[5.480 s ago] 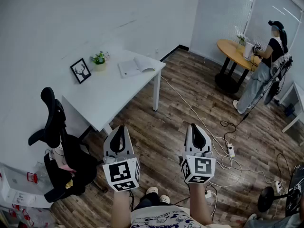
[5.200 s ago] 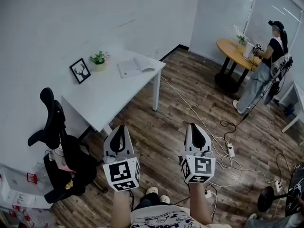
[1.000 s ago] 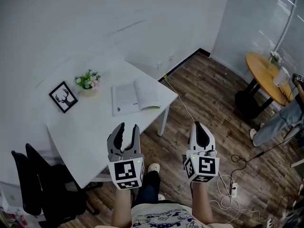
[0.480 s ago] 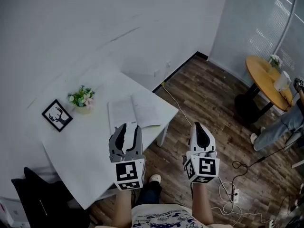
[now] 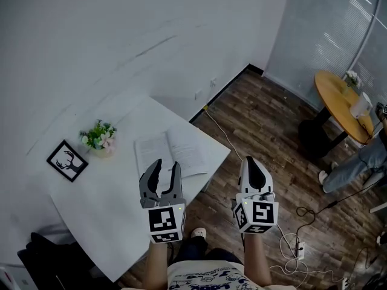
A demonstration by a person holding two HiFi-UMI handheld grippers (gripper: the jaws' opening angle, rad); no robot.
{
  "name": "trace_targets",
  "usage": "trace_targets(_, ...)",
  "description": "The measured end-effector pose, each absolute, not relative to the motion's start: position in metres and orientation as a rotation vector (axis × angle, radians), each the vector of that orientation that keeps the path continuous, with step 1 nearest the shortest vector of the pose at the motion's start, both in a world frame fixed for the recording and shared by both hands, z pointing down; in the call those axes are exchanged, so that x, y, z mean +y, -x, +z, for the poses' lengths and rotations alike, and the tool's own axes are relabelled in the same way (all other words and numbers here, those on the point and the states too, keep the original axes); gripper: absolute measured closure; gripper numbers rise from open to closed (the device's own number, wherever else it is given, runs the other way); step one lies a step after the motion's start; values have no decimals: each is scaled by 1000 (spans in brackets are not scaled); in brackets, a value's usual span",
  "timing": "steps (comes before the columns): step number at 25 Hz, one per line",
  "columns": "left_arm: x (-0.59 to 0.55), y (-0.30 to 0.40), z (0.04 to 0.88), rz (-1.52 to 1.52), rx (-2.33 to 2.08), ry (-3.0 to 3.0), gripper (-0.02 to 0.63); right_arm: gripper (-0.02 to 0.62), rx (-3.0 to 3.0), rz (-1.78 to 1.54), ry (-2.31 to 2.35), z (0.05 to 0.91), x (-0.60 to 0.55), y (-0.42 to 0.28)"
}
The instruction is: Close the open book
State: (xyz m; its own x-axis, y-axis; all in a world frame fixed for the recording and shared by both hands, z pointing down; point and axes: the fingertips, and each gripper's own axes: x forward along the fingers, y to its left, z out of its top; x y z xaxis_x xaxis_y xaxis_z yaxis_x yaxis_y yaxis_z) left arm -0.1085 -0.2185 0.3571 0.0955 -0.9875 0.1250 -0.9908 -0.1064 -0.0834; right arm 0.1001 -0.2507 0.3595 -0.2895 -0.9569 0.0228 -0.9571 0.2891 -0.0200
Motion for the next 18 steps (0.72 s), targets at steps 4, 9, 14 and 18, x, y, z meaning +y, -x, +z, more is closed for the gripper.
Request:
trace_targets(4,-234,111,368,247,-2054,-2304,466,561,-2506,57,-1859,366,-266,-94)
trace_targets(9,-248,112,380,266,-2024,-2298,466,561,-2492,75,-1848,375,-278,-90)
trace_targets(14,-262,112,387,293,-2027,-2288,466,561,-2489,89,-1831,382,-293,-88)
trace_targets(18,-271,114,393,303,-2031,-2266,466,561,-2495,105,-1802,389,-305,-86)
